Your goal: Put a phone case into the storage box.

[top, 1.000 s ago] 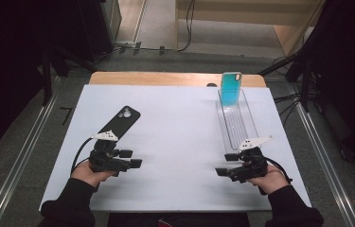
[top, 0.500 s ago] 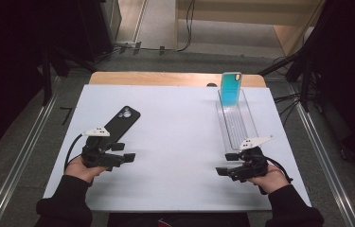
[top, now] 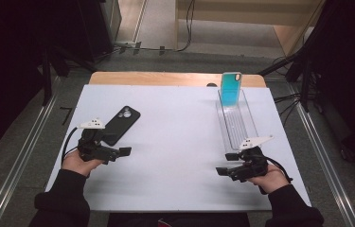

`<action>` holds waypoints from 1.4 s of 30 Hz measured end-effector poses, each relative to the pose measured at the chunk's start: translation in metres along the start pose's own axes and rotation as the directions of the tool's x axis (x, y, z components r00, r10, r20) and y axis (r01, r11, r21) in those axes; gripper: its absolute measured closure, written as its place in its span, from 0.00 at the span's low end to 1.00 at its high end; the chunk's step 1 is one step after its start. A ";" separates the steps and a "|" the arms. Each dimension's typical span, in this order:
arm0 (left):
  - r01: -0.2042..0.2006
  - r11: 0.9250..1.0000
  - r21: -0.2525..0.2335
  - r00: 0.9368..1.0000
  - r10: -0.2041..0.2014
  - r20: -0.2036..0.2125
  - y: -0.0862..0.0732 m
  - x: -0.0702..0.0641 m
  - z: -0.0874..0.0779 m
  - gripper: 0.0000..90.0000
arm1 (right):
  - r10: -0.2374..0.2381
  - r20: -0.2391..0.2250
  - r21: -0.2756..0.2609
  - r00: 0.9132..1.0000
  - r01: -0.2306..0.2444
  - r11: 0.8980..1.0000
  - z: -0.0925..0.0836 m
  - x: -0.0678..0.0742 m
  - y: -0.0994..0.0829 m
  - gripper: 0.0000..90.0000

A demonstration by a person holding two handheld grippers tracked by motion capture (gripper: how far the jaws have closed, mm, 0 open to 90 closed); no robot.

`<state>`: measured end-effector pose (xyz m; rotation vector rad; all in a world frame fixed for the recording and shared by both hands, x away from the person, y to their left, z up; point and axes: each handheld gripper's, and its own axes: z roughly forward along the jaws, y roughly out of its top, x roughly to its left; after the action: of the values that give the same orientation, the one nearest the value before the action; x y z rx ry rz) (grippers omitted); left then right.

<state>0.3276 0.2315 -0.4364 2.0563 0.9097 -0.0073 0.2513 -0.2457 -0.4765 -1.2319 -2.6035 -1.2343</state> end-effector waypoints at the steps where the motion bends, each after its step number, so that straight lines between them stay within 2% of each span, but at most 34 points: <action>1: 0.005 1.000 -0.006 1.000 -0.005 -0.005 0.002 0.003 0.000 0.00 | -0.002 -0.001 0.000 1.000 0.002 1.000 0.000 0.000 0.000 0.25; 3: 0.034 0.999 0.000 0.999 -0.034 -0.008 0.005 0.008 0.000 0.00 | 0.000 -0.001 0.000 1.000 0.000 1.000 -0.001 -0.001 0.000 0.25; 6: 0.028 1.000 0.009 0.999 -0.028 -0.016 0.010 0.015 -0.001 0.01 | 0.002 -0.001 -0.004 1.000 -0.002 1.000 -0.001 -0.001 0.000 0.25; 10: 0.048 0.999 0.022 0.998 -0.048 -0.038 0.018 0.021 0.000 0.16 | 0.000 0.001 -0.001 1.000 0.000 1.000 -0.001 -0.001 0.000 0.25; 12: 0.043 0.999 0.029 0.999 -0.042 -0.021 0.022 0.025 0.001 0.16 | 0.000 0.001 0.000 1.000 0.000 1.000 -0.001 -0.001 -0.001 0.25; 14: 0.042 0.999 0.031 0.998 -0.041 -0.038 0.027 0.029 0.003 0.16 | 0.001 0.001 0.001 1.000 -0.001 1.000 -0.001 -0.001 -0.001 0.25; 17: 0.011 0.999 0.035 0.998 -0.009 -0.060 0.034 0.033 0.006 0.16 | 0.002 -0.001 0.001 1.000 -0.002 1.000 0.000 -0.001 -0.001 0.25; 24: 0.003 0.999 0.044 0.998 0.000 -0.071 0.045 0.048 0.013 0.16 | 0.006 -0.002 -0.003 1.000 -0.006 1.000 -0.001 -0.001 -0.001 0.25; 30: 0.000 0.999 0.053 0.996 0.005 -0.086 0.047 0.060 0.019 0.16 | 0.001 -0.007 -0.002 1.000 -0.001 1.000 -0.001 0.000 -0.001 0.25; 42: 0.008 0.999 0.047 0.986 0.000 -0.165 0.057 0.083 0.030 0.16 | 0.002 -0.006 0.000 1.000 -0.002 1.000 -0.001 0.000 -0.002 0.25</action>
<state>0.4320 0.2390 -0.4412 2.1227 1.0239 0.1426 0.2497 -0.2468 -0.4769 -1.2278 -2.5978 -1.2352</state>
